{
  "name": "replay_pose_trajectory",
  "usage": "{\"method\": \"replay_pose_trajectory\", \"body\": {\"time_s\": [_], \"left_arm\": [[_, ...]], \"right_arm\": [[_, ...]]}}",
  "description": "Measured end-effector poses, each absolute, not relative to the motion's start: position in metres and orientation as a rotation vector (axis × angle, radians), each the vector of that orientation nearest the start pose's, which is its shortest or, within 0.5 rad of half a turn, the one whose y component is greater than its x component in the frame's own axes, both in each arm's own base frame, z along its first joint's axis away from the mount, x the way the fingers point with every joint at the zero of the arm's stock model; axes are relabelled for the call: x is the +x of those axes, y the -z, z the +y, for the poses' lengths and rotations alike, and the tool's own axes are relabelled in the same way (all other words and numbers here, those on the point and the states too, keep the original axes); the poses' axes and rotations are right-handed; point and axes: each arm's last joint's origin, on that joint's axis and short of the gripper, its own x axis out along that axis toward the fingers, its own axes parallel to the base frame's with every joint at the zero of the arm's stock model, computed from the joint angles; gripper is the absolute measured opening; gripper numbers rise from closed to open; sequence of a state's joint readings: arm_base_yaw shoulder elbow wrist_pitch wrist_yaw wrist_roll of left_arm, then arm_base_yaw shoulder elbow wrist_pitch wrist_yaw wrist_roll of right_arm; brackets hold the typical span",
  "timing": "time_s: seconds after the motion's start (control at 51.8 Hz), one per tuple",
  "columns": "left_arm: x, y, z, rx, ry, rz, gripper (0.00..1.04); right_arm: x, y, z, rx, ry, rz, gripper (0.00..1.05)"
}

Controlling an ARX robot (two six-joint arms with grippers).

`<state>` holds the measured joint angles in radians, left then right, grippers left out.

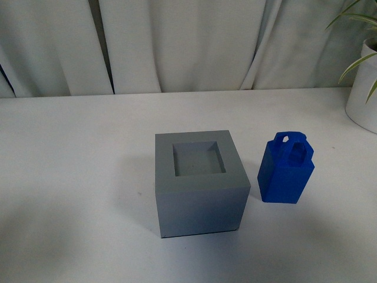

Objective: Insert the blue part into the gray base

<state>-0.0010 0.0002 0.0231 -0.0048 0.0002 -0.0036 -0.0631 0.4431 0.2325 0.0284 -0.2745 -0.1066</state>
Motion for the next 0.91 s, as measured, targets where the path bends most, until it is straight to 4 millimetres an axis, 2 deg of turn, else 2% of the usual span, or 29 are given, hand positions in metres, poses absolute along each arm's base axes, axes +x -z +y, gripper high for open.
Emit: {"method": "replay_pose_trajectory", "body": {"time_s": [0.174, 0.386, 0.579, 0.733, 0.907], "left_arm": [[0.096, -0.171, 0.0, -0.004, 0.001, -0.018, 0.99], [0.096, -0.171, 0.0, -0.004, 0.001, -0.018, 0.99], [0.096, -0.171, 0.0, -0.004, 0.001, -0.018, 0.99], [0.096, -0.171, 0.0, -0.004, 0.001, -0.018, 0.99], [0.096, -0.171, 0.0, -0.004, 0.001, -0.018, 0.99]], "right_arm": [[0.159, -0.237, -0.003, -0.193, -0.396, 0.292, 0.97], [0.205, -0.261, -0.012, -0.327, -0.659, 0.504, 0.97], [0.252, -0.282, -0.007, -0.647, -0.893, 0.717, 0.97], [0.281, -0.286, 0.009, -0.833, -1.002, 0.823, 0.97], [0.314, -0.272, 0.032, -0.947, -1.064, 0.901, 0.97]]}}
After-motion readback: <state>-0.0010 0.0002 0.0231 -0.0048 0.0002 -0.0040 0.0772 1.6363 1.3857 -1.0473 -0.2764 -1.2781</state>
